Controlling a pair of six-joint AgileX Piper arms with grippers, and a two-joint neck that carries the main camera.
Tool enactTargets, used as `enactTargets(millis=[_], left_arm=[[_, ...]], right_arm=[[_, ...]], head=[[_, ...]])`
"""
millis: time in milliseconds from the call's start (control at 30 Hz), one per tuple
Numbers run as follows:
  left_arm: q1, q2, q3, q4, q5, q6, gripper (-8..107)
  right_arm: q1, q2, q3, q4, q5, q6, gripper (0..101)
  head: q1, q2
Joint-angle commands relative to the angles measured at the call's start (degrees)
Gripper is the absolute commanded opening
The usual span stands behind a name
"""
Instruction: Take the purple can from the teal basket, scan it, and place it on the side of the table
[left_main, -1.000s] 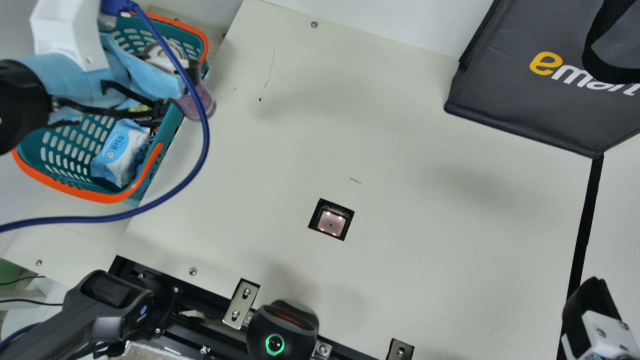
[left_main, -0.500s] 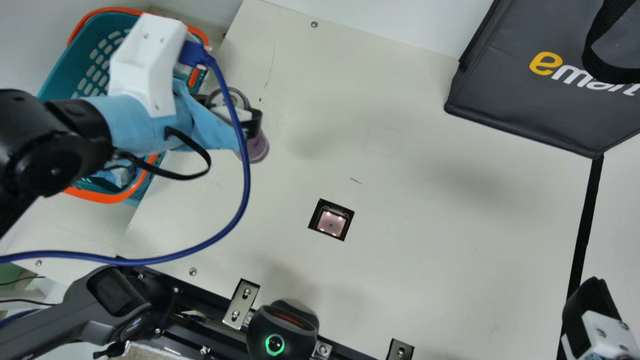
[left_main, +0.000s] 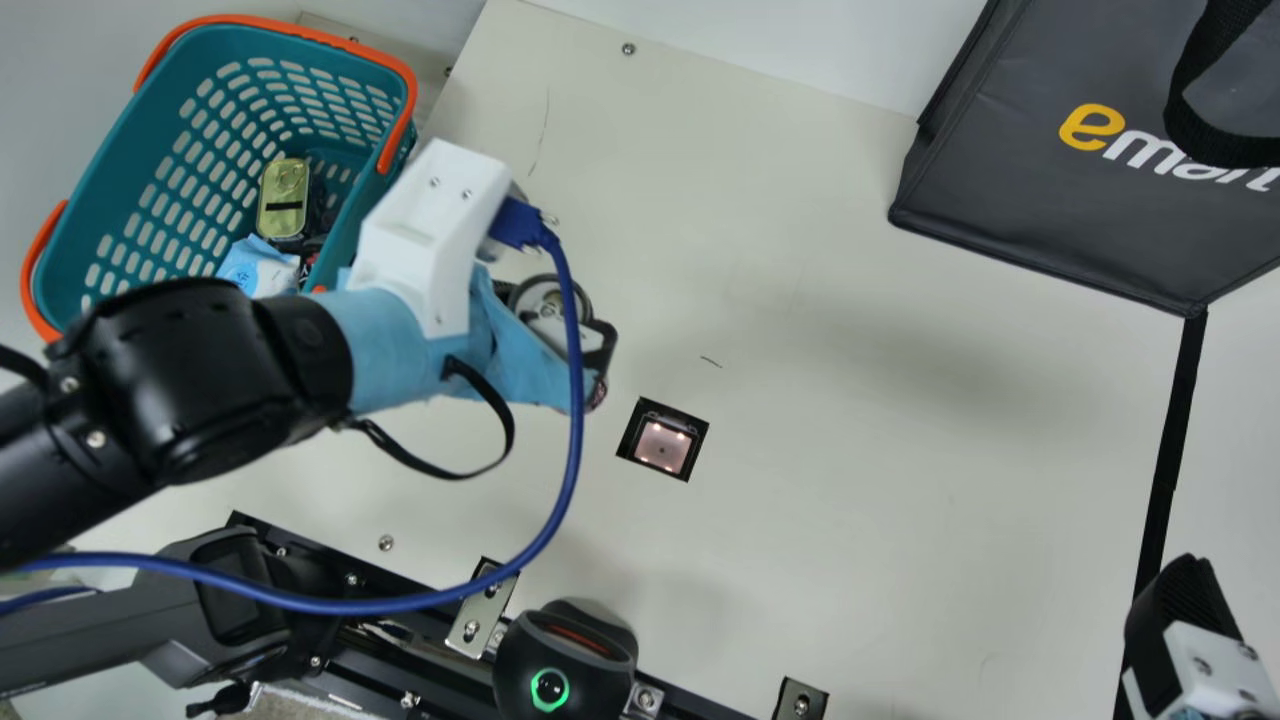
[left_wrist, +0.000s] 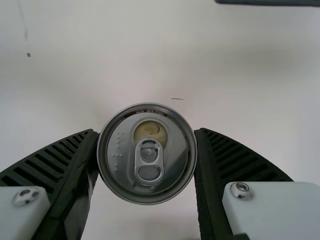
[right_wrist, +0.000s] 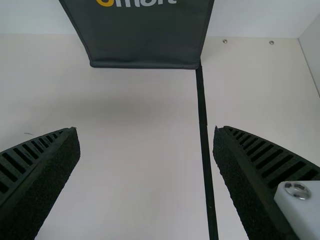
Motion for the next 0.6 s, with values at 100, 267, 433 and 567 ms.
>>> enactTargets(millis=[100,267,433,567], left_arm=[[-5.7,1.2,0.8,1.4,-1.2,-5.0,-8],[-9.2,2.3,1.7,2.3,-3.0,-8.5,-8],[-12.0,3.1,2.9,3.2,-4.7,-11.0,-8],[-14.1,3.4,4.0,3.9,-5.8,-12.6,-8]], right_arm=[[0.0,0.0,0.0,0.0,0.0,0.0,95],[0.0,0.0,0.0,0.0,0.0,0.0,95],[0.0,0.0,0.0,0.0,0.0,0.0,95],[0.0,0.0,0.0,0.0,-0.1,0.0,95]], head=[[-1.7,0.1],[-1.7,0.1],[-1.7,0.1],[-1.7,0.1]])
